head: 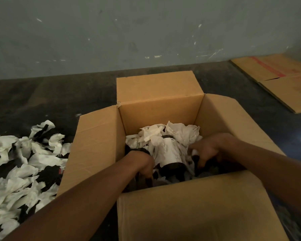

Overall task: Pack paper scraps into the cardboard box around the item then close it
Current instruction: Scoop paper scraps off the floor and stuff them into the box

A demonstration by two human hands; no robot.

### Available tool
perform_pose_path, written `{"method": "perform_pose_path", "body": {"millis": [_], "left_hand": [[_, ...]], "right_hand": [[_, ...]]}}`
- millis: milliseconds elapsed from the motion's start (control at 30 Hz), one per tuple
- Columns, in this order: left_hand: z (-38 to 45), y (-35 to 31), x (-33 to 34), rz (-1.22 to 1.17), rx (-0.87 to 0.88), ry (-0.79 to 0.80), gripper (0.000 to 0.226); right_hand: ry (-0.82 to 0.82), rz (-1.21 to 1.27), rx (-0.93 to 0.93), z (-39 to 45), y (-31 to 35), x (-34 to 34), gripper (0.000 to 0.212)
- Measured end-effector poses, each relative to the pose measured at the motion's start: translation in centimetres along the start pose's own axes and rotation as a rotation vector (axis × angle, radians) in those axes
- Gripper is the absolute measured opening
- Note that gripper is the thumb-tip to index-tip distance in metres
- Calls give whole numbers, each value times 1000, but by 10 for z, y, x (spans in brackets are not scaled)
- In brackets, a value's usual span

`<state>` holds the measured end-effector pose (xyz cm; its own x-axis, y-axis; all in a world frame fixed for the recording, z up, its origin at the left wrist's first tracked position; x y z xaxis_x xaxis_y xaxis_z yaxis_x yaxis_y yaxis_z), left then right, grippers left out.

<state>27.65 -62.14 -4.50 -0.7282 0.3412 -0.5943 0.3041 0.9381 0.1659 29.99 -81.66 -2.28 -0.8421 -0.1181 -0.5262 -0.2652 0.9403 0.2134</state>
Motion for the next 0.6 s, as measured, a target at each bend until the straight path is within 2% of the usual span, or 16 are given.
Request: {"method": "perform_pose_path", "body": {"millis": [100, 167, 267, 333, 400, 467, 533, 567, 600], "left_hand": [[0, -2, 5, 12, 55, 62, 42], [1, -10, 19, -47, 78, 156, 44], [2, -18, 32, -124, 55, 214, 56], [0, -18, 28, -119, 92, 237, 52], [-2, -11, 12, -131, 109, 199, 42], [-2, 0, -11, -210, 62, 30, 41], [1, 12, -29, -225, -20, -252, 63], [5, 16, -29, -237, -58, -323, 83], [10, 18, -25, -259, -80, -320, 103]], "right_hand": [[134, -138, 1, 6, 2, 15, 58], [239, -186, -33, 15, 13, 36, 52], [278, -175, -90, 16, 28, 43, 52], [267, -70, -82, 10, 25, 30, 54], [178, 95, -34, -1, 17, 4, 53], [-52, 297, -16, -9, 12, -25, 48], [-291, 220, -59, -3, 6, -46, 58], [-345, 77, -58, 2, 5, -49, 73], [-332, -61, -41, 10, 4, -44, 89]]}}
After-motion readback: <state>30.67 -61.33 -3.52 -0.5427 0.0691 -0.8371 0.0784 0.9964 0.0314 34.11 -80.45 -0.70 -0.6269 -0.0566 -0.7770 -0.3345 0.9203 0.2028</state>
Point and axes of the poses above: each hand's wrist, its own z-axis towards the middle knuckle, its own x-axis out of the palm, y = z × x, the point moved 6 cm from there along z, towards the middle knuckle, and after that the axes turned 10 degrees about -x, right-handed, at the moved point
